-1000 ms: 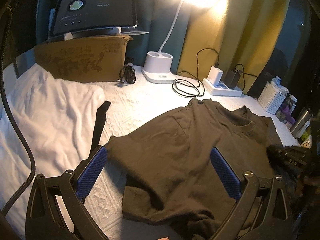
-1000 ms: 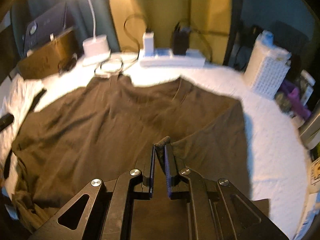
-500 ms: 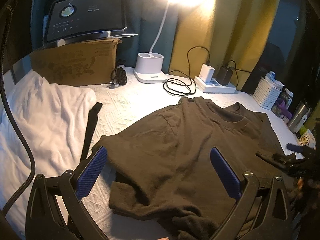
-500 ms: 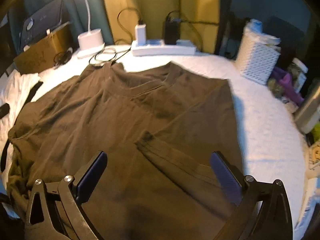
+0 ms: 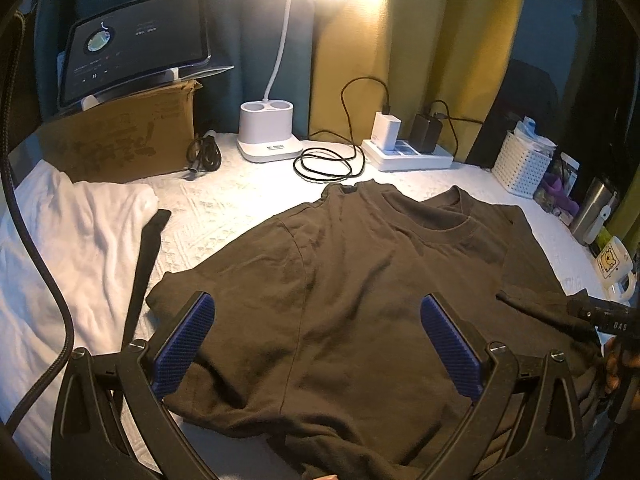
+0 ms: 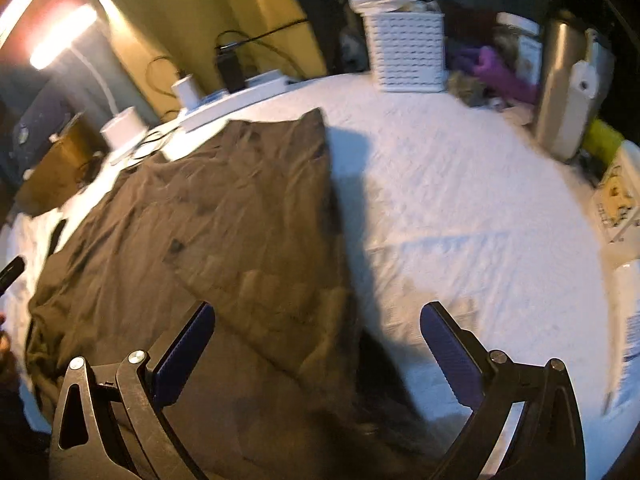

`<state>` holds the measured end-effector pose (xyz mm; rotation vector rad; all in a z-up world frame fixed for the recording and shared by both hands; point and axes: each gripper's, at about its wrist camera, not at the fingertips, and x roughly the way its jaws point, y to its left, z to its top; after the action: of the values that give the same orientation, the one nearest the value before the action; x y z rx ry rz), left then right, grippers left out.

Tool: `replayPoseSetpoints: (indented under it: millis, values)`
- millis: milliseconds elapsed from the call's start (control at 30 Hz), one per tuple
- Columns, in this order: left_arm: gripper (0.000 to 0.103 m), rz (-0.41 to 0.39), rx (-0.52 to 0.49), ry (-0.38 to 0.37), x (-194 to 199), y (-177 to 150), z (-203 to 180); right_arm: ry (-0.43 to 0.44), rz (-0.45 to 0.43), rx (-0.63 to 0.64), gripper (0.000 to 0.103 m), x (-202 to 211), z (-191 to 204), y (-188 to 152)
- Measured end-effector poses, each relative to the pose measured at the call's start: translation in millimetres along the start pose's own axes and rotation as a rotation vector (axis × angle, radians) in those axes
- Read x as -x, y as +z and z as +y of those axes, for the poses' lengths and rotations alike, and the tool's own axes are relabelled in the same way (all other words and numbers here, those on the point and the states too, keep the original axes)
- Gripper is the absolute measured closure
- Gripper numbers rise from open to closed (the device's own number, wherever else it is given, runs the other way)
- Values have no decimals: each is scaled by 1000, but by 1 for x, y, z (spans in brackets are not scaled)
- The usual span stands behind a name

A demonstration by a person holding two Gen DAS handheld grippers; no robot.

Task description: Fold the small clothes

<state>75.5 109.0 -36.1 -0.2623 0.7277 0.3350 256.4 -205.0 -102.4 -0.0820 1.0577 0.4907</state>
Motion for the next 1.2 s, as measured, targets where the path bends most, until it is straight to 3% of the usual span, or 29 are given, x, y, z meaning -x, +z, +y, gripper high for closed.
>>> replayPoseSetpoints:
  millis: [67, 100, 367, 567, 900, 1000, 1200]
  values:
    - [1, 1, -3, 8, 1, -1, 0, 18, 8, 66, 38, -1, 15, -4]
    - [1, 2, -2, 11, 1, -1, 1, 20, 10, 84, 39, 0, 20, -6]
    - [1, 14, 21, 46, 6, -13, 20, 74, 73, 149, 39, -11, 55, -32]
    - [1, 45, 43, 82, 1, -21, 44, 90, 73, 163, 39, -8, 72, -39]
    - [2, 121, 85, 95, -38, -22, 87, 11, -1, 207, 38, 11, 87, -7]
    - [2, 143, 93, 63, -50, -20, 92, -9, -3, 205, 38, 7, 86, 1]
    - [14, 154, 40, 63, -64, -23, 95, -25, 23, 177, 38, -9, 80, 11]
